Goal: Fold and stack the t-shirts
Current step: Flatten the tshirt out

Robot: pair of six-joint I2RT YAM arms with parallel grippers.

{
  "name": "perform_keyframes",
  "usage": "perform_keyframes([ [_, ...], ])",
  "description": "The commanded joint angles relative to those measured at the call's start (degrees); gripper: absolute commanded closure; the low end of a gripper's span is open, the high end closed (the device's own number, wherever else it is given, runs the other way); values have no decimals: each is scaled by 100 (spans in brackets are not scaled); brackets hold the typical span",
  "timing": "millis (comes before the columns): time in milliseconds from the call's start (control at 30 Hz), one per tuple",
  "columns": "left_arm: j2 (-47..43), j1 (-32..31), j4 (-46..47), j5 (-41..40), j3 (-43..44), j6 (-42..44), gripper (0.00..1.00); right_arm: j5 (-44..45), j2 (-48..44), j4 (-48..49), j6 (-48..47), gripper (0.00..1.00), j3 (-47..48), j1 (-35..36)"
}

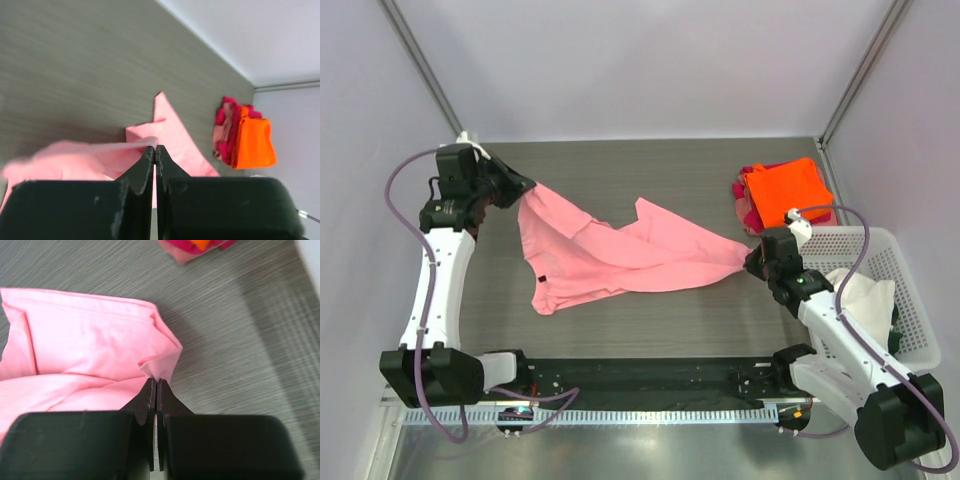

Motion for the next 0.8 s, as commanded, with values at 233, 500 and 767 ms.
perform_keyframes([
  [233,-600,53,67,-33,-629,275,100,-386,-820,-127,406,99,-288,480],
  [500,-1619,53,-879,-1472,-1627,213,100,-130,-1379,-929,74,42,131,612],
  [767,-2042,71,-1154,-1414,-2304,-234,100,-1140,1519,-252,-955,50,1993,691],
])
